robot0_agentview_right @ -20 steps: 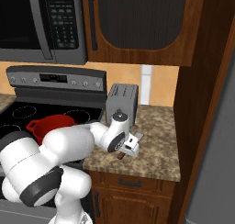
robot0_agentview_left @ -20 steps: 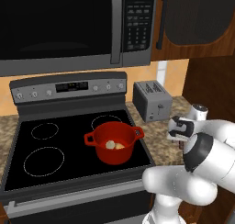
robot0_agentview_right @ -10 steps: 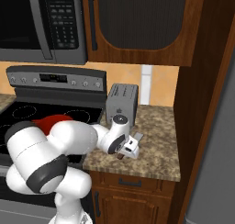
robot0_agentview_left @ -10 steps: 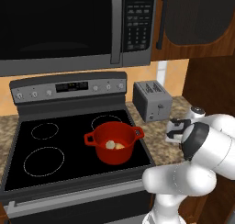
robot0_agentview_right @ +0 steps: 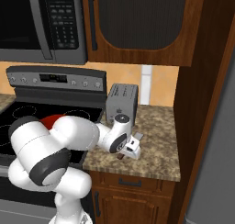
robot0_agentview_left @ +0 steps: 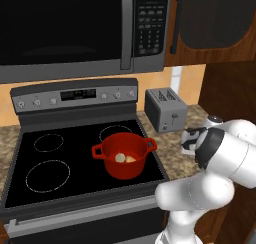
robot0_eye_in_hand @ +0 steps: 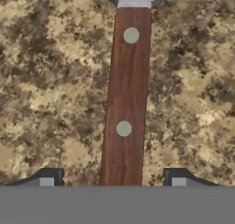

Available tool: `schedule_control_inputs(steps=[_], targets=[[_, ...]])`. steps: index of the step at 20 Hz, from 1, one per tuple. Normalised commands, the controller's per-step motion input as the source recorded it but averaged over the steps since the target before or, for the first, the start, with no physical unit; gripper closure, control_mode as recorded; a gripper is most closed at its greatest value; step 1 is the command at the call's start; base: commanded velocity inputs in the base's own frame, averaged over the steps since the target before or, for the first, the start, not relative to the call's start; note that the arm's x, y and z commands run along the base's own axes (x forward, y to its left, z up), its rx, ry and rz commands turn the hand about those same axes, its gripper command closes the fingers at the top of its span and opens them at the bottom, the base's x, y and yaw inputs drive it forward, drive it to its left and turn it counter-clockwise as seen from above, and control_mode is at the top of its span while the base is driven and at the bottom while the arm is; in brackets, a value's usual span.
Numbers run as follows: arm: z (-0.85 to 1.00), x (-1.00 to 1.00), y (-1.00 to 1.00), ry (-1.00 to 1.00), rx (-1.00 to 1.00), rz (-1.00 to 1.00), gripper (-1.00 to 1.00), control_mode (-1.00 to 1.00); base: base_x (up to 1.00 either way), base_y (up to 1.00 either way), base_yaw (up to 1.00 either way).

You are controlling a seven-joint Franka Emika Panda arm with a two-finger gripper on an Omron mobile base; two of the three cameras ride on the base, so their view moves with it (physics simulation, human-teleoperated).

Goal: Put the potato and garlic in the pot. Retrieve the spatula and lightly stir the vegetables in the pot.

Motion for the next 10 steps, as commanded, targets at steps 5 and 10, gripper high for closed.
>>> schedule_control_inputs(steps=[5,10], targets=[[-0.13,0.01,0.0,0.02,0.0,0.0,1.0,-1.0,0.0,0.0,0.0],[0.0,0.0,0.0,0.01,0.0,0.0,1.0,-1.0,0.0,0.0,0.0]])
